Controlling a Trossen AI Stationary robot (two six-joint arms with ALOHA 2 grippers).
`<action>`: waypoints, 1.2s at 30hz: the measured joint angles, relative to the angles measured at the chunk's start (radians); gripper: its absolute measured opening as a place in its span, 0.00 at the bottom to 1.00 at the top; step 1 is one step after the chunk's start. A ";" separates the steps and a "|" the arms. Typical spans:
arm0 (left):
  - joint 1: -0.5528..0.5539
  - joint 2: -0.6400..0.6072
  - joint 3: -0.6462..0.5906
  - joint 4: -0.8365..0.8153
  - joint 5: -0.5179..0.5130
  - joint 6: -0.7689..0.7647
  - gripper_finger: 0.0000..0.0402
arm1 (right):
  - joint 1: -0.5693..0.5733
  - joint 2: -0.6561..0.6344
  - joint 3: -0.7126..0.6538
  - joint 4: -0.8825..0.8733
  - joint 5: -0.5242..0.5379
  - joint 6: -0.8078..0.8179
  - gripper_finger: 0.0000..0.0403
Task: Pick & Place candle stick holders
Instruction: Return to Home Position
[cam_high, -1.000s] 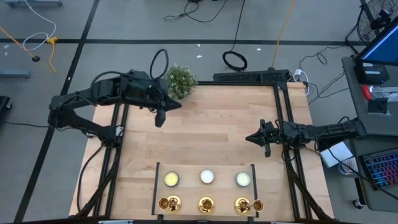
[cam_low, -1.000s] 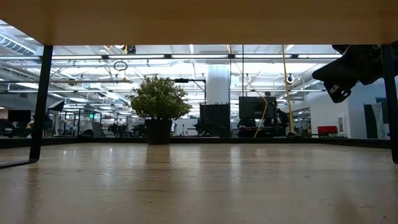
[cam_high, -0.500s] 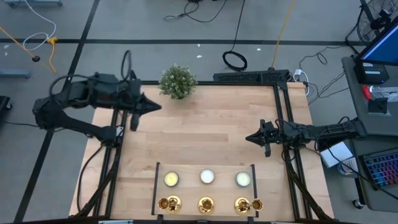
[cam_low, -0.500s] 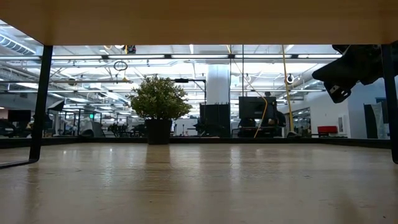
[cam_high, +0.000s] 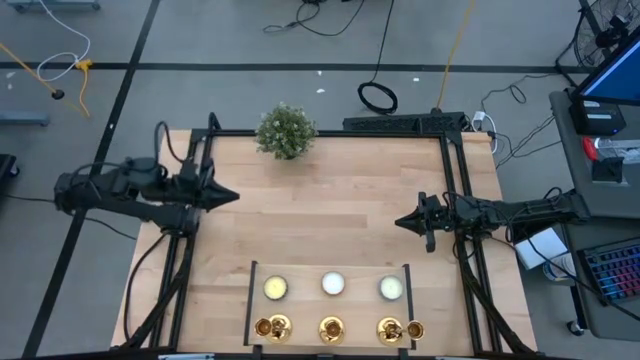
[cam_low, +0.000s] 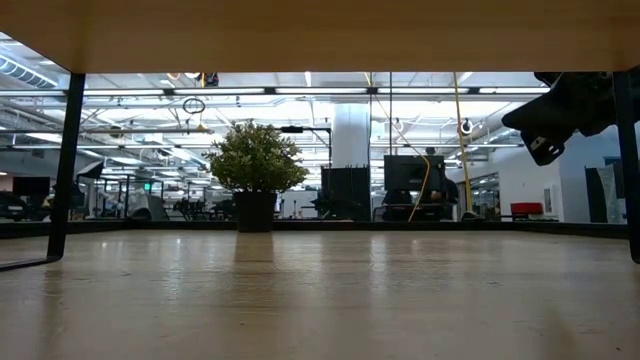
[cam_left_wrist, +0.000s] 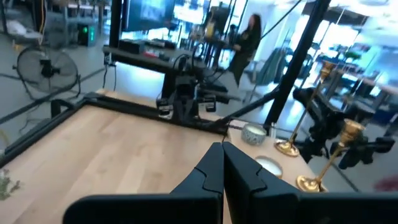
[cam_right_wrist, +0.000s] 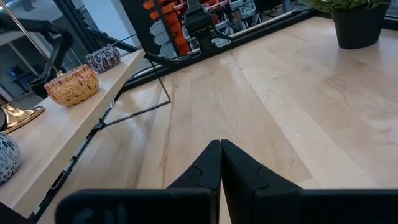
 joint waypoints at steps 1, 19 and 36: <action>-0.003 -0.037 -0.042 0.020 -0.001 -0.003 0.00 | 0.000 0.000 0.000 0.000 0.000 0.000 0.01; -0.006 -0.489 -0.507 0.148 -0.093 -0.132 0.00 | 0.000 0.000 0.000 0.001 -0.001 0.000 0.01; -0.006 -0.489 -0.651 0.196 -0.058 -0.174 0.00 | 0.000 0.000 0.000 0.001 -0.001 0.000 0.01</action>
